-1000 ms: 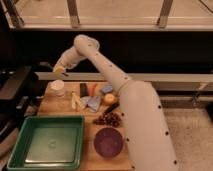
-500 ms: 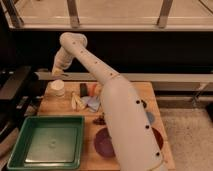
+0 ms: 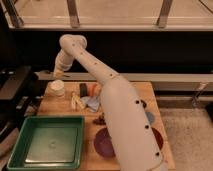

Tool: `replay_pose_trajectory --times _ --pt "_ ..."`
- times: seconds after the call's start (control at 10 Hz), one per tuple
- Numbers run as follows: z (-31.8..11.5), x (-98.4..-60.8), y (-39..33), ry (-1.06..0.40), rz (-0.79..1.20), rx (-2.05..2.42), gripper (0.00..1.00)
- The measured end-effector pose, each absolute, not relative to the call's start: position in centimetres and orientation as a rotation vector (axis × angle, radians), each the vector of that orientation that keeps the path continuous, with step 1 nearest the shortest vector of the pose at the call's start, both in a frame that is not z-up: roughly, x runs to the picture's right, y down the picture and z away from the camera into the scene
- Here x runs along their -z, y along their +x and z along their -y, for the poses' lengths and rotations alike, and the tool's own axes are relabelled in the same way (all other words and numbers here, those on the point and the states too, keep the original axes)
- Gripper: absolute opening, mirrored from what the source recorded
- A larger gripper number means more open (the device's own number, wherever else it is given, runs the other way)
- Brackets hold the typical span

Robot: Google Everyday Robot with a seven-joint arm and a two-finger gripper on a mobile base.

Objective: Place fork in paper cup

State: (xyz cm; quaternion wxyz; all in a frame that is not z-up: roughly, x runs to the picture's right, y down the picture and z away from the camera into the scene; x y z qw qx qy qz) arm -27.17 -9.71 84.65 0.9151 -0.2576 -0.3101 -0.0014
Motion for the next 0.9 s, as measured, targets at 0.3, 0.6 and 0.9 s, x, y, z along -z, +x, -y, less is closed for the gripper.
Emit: replay_pose_trajectory --times 0.3,0.6,0.9 --pt "9.4 -85.0 -26.7 -0.520 0.602 0.020 0.00" --pt "7.8 -86.5 -26.9 -0.529 0.543 0.080 0.00" --pt "6.9 -87.2 -28.0 -0.527 0.517 0.132 0.00"
